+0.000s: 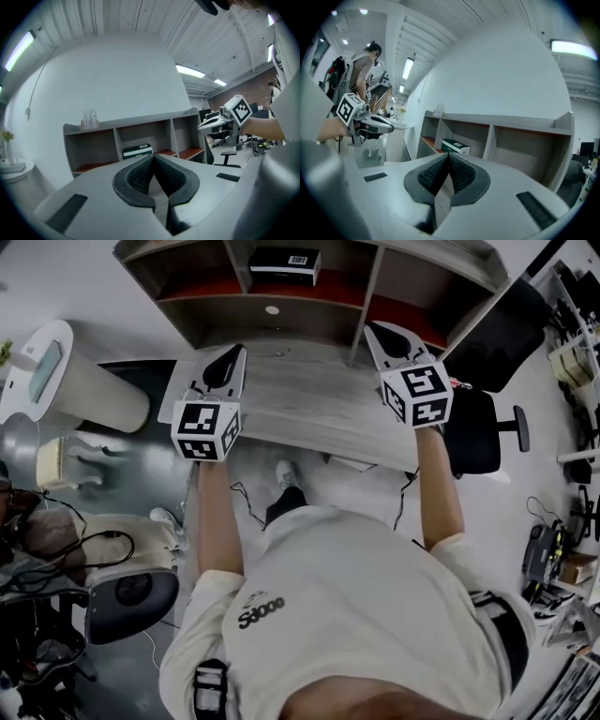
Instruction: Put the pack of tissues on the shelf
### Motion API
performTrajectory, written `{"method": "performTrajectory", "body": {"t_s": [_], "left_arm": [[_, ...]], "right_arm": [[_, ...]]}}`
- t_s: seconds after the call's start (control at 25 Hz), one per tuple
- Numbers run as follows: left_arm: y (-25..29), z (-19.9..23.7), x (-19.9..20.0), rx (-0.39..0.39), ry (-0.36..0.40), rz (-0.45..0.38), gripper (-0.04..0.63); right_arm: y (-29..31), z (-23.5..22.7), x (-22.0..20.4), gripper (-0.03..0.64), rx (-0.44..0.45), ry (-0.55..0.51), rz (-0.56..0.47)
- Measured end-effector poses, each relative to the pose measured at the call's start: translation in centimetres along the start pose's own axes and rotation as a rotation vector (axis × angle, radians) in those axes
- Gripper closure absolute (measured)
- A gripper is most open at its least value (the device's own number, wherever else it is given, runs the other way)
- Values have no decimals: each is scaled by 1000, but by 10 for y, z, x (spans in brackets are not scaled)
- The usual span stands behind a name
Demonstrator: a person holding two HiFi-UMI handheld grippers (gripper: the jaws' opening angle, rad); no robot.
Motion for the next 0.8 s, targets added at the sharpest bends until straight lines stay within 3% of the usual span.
{"method": "performTrajectory", "body": {"t_s": [0.4, 0.8], "left_arm": [[-79, -67, 38, 12, 49, -42, 577], [-115, -102, 45, 17, 58, -42, 577]], "right_arm": [[-101, 48, 27, 612, 50, -85, -68], [-151, 69, 28, 612, 96, -104, -87]]}}
Point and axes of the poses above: the fingertips, and each gripper's own axes: y forward along the fingers, z to its left, x out of its top, the point moved 3 cm from there along -y, backward along the fingers, and after that the axes turned 5 degrees about x, right-handed, at the moved point
